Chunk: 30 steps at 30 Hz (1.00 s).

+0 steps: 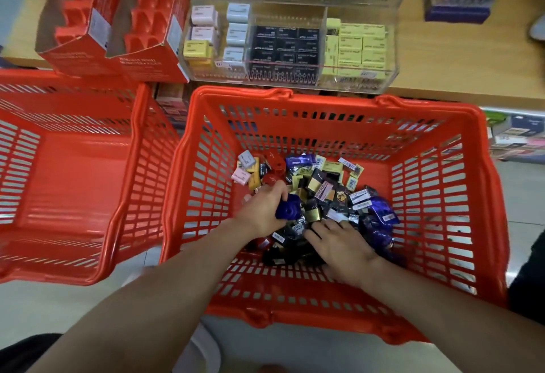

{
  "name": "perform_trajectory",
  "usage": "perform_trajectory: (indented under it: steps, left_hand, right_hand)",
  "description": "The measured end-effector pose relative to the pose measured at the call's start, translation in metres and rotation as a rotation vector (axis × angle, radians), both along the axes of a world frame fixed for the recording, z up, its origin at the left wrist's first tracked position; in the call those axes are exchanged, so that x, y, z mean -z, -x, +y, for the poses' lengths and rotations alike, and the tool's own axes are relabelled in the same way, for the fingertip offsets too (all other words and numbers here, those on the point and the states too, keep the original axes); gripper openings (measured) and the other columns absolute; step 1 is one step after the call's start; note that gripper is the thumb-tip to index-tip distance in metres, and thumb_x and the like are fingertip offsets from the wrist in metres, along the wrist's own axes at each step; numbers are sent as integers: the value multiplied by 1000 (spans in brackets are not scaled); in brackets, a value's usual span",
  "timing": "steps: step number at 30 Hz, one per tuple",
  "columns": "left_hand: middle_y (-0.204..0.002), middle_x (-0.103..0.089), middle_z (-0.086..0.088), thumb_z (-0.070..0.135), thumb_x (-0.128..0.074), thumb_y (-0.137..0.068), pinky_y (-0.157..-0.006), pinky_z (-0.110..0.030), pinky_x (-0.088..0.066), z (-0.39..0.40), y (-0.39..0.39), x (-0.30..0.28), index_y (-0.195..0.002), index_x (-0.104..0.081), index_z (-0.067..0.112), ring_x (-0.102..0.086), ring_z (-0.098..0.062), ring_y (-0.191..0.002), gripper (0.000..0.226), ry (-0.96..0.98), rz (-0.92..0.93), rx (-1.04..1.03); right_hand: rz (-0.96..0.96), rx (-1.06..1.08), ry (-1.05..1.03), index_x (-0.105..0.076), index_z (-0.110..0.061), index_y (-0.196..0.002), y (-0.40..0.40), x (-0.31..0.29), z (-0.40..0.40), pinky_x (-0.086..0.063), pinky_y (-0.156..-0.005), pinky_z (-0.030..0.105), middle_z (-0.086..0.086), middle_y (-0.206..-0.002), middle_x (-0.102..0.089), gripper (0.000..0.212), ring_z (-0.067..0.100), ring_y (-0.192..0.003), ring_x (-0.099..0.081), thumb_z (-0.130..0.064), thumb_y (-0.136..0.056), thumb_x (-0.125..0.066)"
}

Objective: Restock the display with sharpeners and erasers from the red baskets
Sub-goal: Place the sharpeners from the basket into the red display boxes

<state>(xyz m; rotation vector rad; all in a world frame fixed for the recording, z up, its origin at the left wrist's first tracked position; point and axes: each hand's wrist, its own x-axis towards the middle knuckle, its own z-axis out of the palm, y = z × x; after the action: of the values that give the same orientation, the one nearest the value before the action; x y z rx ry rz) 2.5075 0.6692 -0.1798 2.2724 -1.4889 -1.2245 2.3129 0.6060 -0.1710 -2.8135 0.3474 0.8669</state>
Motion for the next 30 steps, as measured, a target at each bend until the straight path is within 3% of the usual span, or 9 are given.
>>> perform_trajectory:
  steps: [4,9,13,16,19,21,23,26,30]
  left_hand:
    - [-124,-51,-5,22,-77,-81,-95,-40,-44,1,5,10,-104,-33,26,-48,-22,-115,50,55,-43,-16]
    - [-132,-53,0,25,-74,-85,-105,-36,-39,15,2,12,-134,-42,23,-37,-18,-127,59,183,20,-96]
    - [-123,-55,0,23,-73,-88,-95,-31,-49,19,0,11,-127,-53,24,-53,-17,-112,44,196,91,-215]
    - [-115,-62,4,22,-76,-85,-88,-21,-52,18,-5,4,-120,-58,24,-60,-11,-104,39,171,259,-401]
    - [-109,-64,3,15,-78,-83,-88,-24,-55,16,-10,-7,-116,-61,18,-63,-13,-102,37,144,435,-586]
    - [-110,-62,0,10,-77,-82,-77,-26,-59,18,-11,-18,-115,-60,19,-64,-14,-99,38,112,549,-697]
    - [-108,-62,0,7,-77,-82,-64,-21,-58,21,-13,-32,-112,-60,22,-65,-11,-92,38,98,628,-755]
    - [-111,-63,-5,7,-79,-80,-59,-18,-55,27,-16,-56,-113,-59,21,-67,-14,-90,40,105,683,-809]
    - [-104,-65,-6,10,-80,-81,-57,-19,-54,34,-22,-107,-99,-58,25,-67,-13,-82,33,185,656,-825]
  right_hand:
    - [-13,3,-42,-23,-13,-146,1,3,6,-38,-101,42,11,-140,-37,68,32,-128,-41,-19,-90,-60]
    - [19,96,-229,-26,-17,-143,-7,1,2,-53,-83,41,10,-139,-34,64,32,-107,-57,-38,-93,-61]
    - [-5,272,-435,-23,-28,-147,0,6,12,-52,-87,38,6,-143,-30,59,29,-108,-59,-30,-98,-56]
    - [-109,502,-571,-37,-33,-143,4,8,9,-47,-94,30,-3,-135,-41,53,21,-115,-55,-24,-96,-61]
    - [-154,716,-686,-48,-33,-136,9,6,2,-44,-103,33,-3,-137,-46,49,17,-122,-50,-19,-93,-66]
    - [-192,915,-820,-53,-33,-129,11,2,3,-53,-89,33,-1,-132,-51,46,19,-111,-59,-13,-90,-69]
    - [-232,1193,-1017,-53,-29,-127,8,-9,2,-60,-77,32,5,-126,-58,46,23,-99,-67,-8,-89,-69]
    - [-346,1493,-1217,-52,-24,-131,1,-33,-5,-59,-73,29,10,-113,-68,50,24,-87,-73,-15,-87,-73]
    - [-563,1605,-1356,-62,-25,-117,-21,-80,-9,-56,-68,28,10,-115,-70,33,25,-92,-72,-22,-86,-74]
